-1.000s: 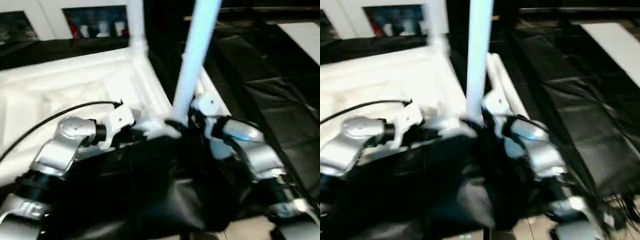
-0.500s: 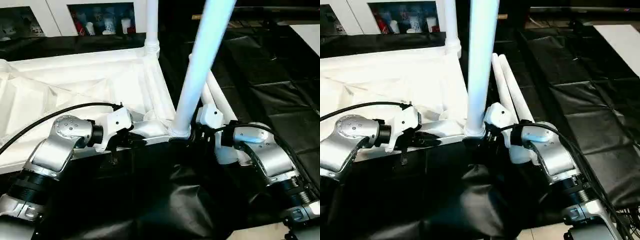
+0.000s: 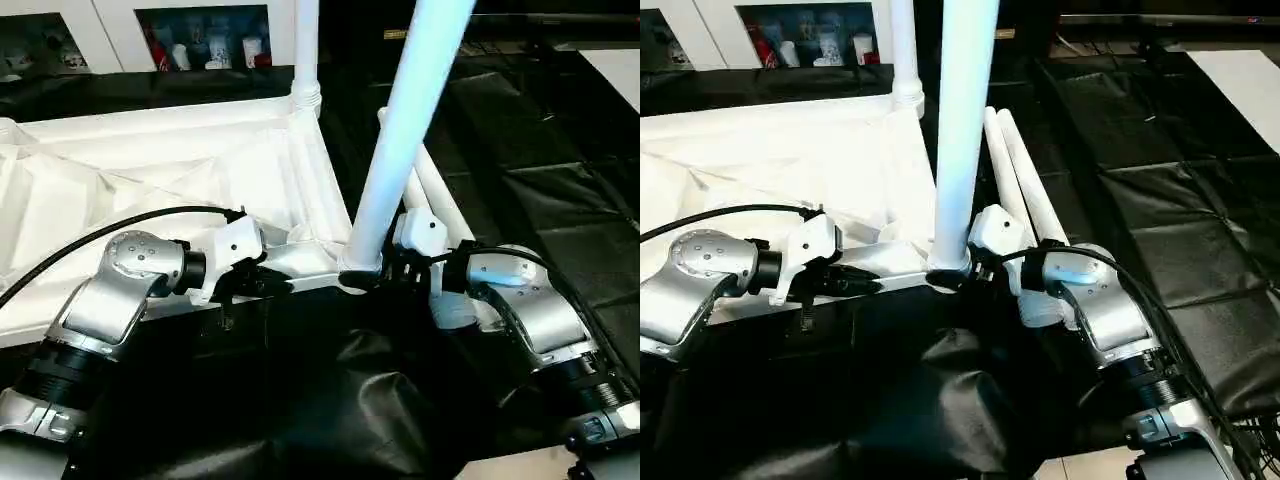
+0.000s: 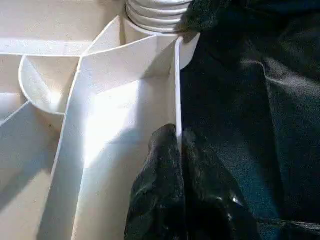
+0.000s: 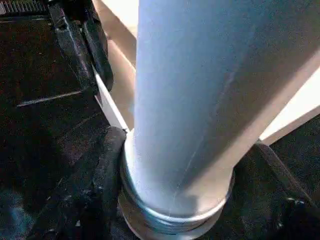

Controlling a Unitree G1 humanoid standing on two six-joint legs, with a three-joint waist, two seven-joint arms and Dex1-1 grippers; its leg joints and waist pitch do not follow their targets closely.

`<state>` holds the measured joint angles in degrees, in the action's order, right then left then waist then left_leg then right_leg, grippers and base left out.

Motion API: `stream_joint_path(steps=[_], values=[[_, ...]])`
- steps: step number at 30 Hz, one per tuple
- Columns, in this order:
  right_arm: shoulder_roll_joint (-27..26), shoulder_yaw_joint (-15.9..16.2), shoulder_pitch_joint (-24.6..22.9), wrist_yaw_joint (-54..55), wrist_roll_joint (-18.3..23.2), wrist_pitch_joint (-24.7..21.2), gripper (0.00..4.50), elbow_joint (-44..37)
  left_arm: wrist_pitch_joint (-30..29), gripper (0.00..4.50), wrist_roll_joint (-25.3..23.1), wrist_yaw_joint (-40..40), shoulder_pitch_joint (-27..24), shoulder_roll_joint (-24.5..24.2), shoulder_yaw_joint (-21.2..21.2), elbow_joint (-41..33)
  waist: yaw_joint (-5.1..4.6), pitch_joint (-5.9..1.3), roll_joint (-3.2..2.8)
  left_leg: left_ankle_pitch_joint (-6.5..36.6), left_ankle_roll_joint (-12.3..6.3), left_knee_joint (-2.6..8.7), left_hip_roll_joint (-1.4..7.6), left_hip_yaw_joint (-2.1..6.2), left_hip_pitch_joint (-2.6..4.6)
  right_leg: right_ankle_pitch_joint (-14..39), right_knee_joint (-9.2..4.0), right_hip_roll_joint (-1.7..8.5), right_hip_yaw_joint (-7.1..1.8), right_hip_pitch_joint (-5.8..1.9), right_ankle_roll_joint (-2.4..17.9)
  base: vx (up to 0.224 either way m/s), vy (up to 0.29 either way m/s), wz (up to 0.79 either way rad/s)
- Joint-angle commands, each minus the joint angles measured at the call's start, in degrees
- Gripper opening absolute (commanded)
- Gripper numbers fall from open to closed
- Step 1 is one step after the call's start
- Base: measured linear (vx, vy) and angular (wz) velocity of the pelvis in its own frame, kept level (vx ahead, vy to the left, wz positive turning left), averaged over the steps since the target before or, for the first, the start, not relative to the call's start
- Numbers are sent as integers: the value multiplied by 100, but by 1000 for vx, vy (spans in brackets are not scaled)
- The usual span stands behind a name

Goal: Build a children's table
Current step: Rotate leg to tighten

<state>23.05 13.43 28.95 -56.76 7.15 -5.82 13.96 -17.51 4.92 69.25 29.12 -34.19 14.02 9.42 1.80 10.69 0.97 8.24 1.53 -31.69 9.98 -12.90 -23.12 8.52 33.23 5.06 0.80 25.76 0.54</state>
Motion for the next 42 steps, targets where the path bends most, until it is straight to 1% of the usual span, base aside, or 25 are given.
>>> stream_joint_path(steps=[1, 6, 10, 11, 12, 14, 18, 20, 21, 22, 23, 24, 25, 26, 27, 28, 29, 30, 31, 32, 33, 34, 35, 36, 42], values=[[-23, 79, -75, -122, 32, 61, 268, 36, -94, 0, -30, 125, -161, -46, 235, 98, -12, -444, 4, 933, -551, 294, 282, 134, 219, 839, -250, 232, -182, -306, 1455, 0, 0, 0], [-308, -91, -112, 394, 6, -24, 265, 322, -244, 0, -43, -20, -148, 91, 237, 139, -17, -446, 7, 882, -566, 292, 276, 137, 202, 764, -240, 236, -179, -315, 1486, 0, 0, 0], [-891, -351, -66, 1644, -156, -357, 265, 756, -558, 0, -324, -988, 25, 615, 177, 530, -44, -399, 13, 1433, -278, 332, 281, 154, 226, 1762, -350, 252, -190, -262, 1312, 0, 0, 0], [-916, -358, -65, 1688, -159, -370, 265, 764, -568, 0, -336, -1026, 32, 634, 175, 546, -44, -399, 13, 1433, -278, 332, 281, 154, 226, 1762, -350, 252, -190, -262, 1312, 0, 0, 0], [-1051, -395, -63, 1920, -177, -439, 265, 798, -621, 0, -402, -1226, 69, 737, 169, 631, -40, -374, -3, 1758, -83, 372, 285, 175, 247, 2308, -407, 258, -192, -218, 1114, -52, 5, -1], [-1437, -492, -34, 2538, -207, -635, 265, 901, -705, 0, -531, -1640, 150, 967, 159, 802, -50, -356, 2, 2037, 60, 399, 280, 203, 263, 2695, -453, 259, -184, -190, 945, -54, 7, -1], [-2208, -759, 121, 3698, -211, -868, 264, 1267, -954, 0, -654, -2390, 313, 1441, 80, 1018, -111, -241, -11, 3206, 394, 467, 238, 322, 369, 4240, -635, 272, -95, -85, 376, -60, 15, -6], [-2781, -887, 358, 4521, -256, -771, 264, 1796, -1164, 0, -749, -2975, 457, 1862, 20, 1191, -187, -227, -81, 3939, 547, 477, 230, 417, 502, 4392, -730, 218, 66, -44, 212, -79, 29, -9], [-2781, -887, 358, 4521, -256, -771, 264, 1796, -1164, 0, -749, -2975, 457, 1862, 20, 1191, -187, -227, -81, 3939, 547, 477, 230, 417, 502, 4392, -730, 218, 66, -44, 212, -72, 43, -5], [-2877, -832, 443, 4676, -368, -699, 264, 1935, -1190, 0, -796, -3040, 492, 1933, 46, 1246, -218, -182, -181, 4577, 607, 661, 288, 472, 493, 3725, -686, 115, 249, -150, 245, -72, 43, -5], [-2933, -771, 505, 4718, -444, -642, 264, 2023, -1182, 0, -842, -3069, 513, 1963, 75, 1279, -252, -162, -193, 4833, 622, 785, 323, 457, 441, 3366, -603, 36, 340, -220, 286, -56, 41, -2], [-2963, -720, 542, 4677, -473, -630, 264, 2064, -1146, 0, -874, -3060, 521, 1976, 104, 1289, -16, -197, -237, 5048, 519, 1255, 513, 257, 106, 1701, 400, 13, 266, -614, 511, -93, 4, 15], [-2975, -693, 555, 4612, -473, -624, 264, 2071, -1146, 0, -880, -3050, 521, 1983, 112, 1286, -16, -197, -237, 5048, 519, 1255, 513, 257, 106, 1701, 400, 13, 266, -614, 511, -93, 4, 15], [-2975, -693, 555, 4612, -473, -624, 264, 2071, -1146, 0, -880, -3050, 521, 1983, 112, 1286, 108, -227, -116, 4465, 573, 1203, 366, -25, 295, 2246, 294, 64, 23, -360, 452, -21, -72, 25], [-3007, -711, 537, 4467, -420, -597, 264, 1993, -1122, 0, -879, -2990, 499, 1963, 132, 1243, 37, -202, 130, 2982, 300, -52, 100, 255, 827, 4997, -906, 776, -263, 225, 232, 40, -84, 1], [-3021, -771, 502, 4353, -326, -590, 264, 1880, -1124, 0, -874, -2917, 465, 1918, 147, 1176, 20, -184, 167, 1106, -95, -186, -14, 496, 340, 5881, -915, 938, -479, -264, 95, 40, -84, 1], [-3032, -826, 492, 4313, -282, -552, 299, 1830, -1103, 0, -884, -2861, 443, 1875, 165, 1134, 70, -251, 126, 611, -40, 51, 22, 609, -36, 5158, -602, 857, -393, -666, 130, 77, -4, -32], [-2980, -837, 483, 4253, -308, -438, 320, 1743, -1067, 0, -883, -2774, 406, 1795, 156, 1074, -8, -356, -33, 1252, 288, 439, 240, 548, 251, 2578, -357, 260, -116, -321, 497, 76, 19, -15], [-2980, -837, 483, 4253, -308, -438, 334, 1743, -1067, 0, -883, -2774, 406, 1795, 156, 1074, -8, -356, -33, 1252, 288, 439, 240, 548, 251, 2578, -357, 260, -116, -321, 497, 76, 19, -15], [-2960, -829, 499, 4265, -341, -370, 337, 1752, -1094, 0, -892, -2777, 397, 1783, 134, 1056, -51, -390, -120, 1809, 395, 454, 250, 493, 359, 1508, -263, 167, -100, -294, 890, 0, 0, 0], [-2909, -831, 501, 4242, -343, -346, 337, 1696, -1078, 0, -891, -2725, 379, 1721, 119, 1029, -101, -354, -78, 2254, 344, 502, 229, 489, 284, 1529, -280, 179, -77, -373, 1041, 0, 0, 0], [-2844, -828, 499, 4205, -344, -316, 344, 1624, -1070, 0, -890, -2684, 365, 1652, 98, 1006, -106, -363, -54, 2582, 306, 494, 207, 470, 307, 2140, -354, 226, -73, -368, 987, 0, 0, 0], [-2773, -816, 494, 4146, -345, -291, 356, 1546, -1041, 0, -889, -2631, 355, 1583, 89, 992, -108, -368, -49, 2615, 291, 485, 203, 465, 310, 2347, -384, 255, -82, -358, 946, 0, 0, 0], [-2619, -759, 474, 3989, -363, -246, 370, 1385, -994, 0, -888, -2550, 345, 1469, 81, 985, -97, -351, -26, 2541, 237, 493, 192, 456, 271, 2755, -453, 296, -98, -355, 774, 0, 0, 0], [-2093, -659, 269, 3378, -324, -395, 377, 608, -651, 0, -947, -2440, 332, 1199, 6, 989, -86, -357, 21, 2125, 94, 501, 205, 419, 244, 3047, -514, 314, -114, -348, 526, 0, 0, 0]])
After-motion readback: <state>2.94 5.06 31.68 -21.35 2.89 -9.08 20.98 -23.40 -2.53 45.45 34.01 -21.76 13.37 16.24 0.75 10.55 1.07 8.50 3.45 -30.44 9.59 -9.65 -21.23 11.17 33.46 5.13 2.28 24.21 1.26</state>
